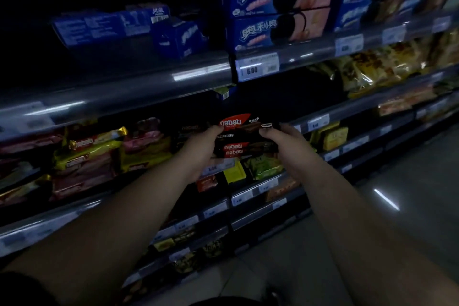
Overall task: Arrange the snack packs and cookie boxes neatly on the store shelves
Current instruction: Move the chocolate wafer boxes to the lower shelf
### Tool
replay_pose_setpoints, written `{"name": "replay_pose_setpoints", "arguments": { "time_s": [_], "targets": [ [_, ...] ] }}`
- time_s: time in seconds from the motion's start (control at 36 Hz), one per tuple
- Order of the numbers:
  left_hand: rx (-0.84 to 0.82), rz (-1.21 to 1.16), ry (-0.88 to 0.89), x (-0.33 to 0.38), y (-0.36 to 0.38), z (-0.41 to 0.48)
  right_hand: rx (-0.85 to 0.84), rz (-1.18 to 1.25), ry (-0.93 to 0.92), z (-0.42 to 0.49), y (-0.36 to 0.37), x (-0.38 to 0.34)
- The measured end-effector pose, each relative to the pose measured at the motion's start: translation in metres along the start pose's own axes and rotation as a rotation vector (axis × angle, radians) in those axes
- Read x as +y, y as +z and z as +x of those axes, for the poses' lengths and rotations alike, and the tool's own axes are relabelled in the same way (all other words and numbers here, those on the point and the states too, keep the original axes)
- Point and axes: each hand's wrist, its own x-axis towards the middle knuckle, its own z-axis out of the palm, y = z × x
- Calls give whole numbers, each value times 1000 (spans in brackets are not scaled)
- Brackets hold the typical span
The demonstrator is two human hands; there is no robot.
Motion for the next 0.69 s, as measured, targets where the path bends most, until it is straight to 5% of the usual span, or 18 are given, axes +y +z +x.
{"name": "replay_pose_setpoints", "arguments": {
  "time_s": [0.47,0.69],
  "targets": [
    [391,110,36,8,69,114,-160,-306,14,161,-41,-29],
    [470,293,252,22,56,83,-77,-605,-334,151,-35,-38]
  ]
}}
